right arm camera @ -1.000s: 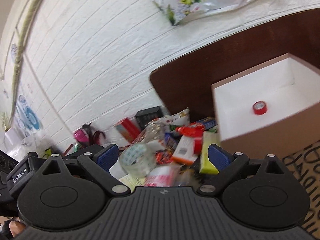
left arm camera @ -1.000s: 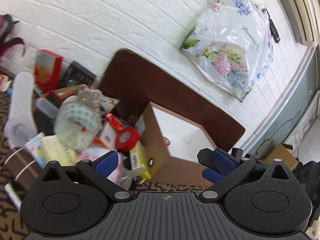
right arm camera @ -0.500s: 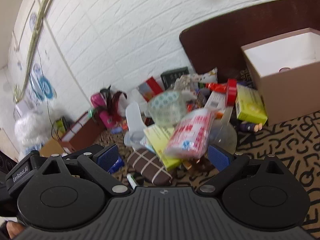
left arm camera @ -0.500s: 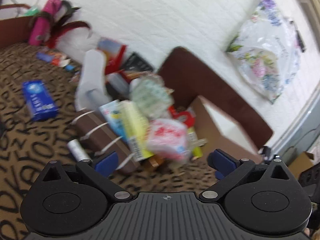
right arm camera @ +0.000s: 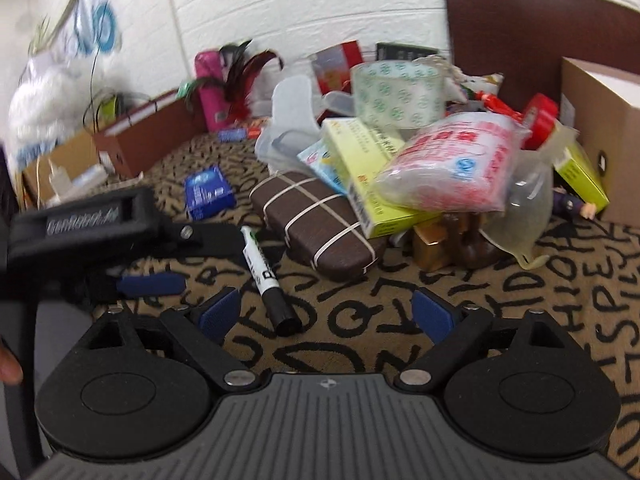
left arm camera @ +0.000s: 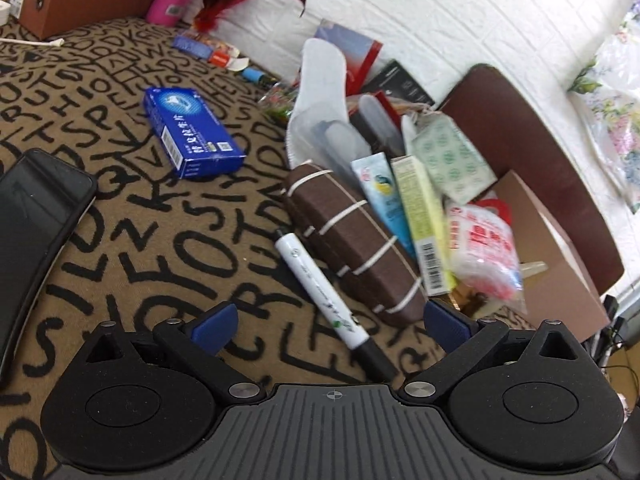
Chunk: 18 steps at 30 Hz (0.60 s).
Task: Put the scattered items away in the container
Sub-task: 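Move the left tool back toward the white marker on the table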
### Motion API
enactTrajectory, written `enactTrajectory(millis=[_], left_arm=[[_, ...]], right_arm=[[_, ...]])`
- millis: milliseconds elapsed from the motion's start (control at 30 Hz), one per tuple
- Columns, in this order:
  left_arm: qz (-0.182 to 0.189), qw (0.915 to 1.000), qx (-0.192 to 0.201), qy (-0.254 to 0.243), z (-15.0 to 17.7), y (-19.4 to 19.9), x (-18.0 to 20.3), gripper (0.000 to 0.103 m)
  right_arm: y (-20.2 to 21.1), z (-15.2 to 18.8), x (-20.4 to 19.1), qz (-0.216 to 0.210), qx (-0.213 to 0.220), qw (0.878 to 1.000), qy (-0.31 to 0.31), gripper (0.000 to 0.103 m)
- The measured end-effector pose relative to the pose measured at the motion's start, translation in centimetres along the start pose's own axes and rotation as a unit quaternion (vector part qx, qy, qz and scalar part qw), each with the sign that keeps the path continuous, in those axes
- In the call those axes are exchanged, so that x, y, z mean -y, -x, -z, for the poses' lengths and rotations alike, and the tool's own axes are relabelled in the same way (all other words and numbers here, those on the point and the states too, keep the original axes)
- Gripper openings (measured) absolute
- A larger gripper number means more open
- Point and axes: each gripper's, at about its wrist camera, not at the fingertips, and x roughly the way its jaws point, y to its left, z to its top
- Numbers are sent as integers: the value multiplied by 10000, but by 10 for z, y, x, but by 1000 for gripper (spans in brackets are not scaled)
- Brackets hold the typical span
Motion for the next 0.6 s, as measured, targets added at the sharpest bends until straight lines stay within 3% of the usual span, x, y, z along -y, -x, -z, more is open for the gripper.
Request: enactTrajectory(millis=[100, 167, 267, 400, 533, 600], left_arm=[[-59, 9999, -53, -128, -2, -8, -1, 97], [-153, 9995, -73, -280, -4, -12, 1, 92], [-291, 9985, -85, -463, -6, -16, 4, 84], [-276, 9986, -139, -438, -9, -22, 7, 75], [-253, 9985, -275, -402, -12, -30, 11, 61], [-253, 9988, -303, -306, -13, -32, 11, 58]], right_arm=[[-10, 1, -4, 42, -149, 9997, 169, 83], [-17, 2, -6, 71, -273, 9994, 209, 70], [-24, 4, -6, -1, -415, 9989, 223, 63], [-27, 3, -11, -6, -399, 9984, 412, 51], [-31, 3, -18, -134, -373, 9972, 632, 27], [-31, 4, -21, -186, -368, 9963, 749, 25]])
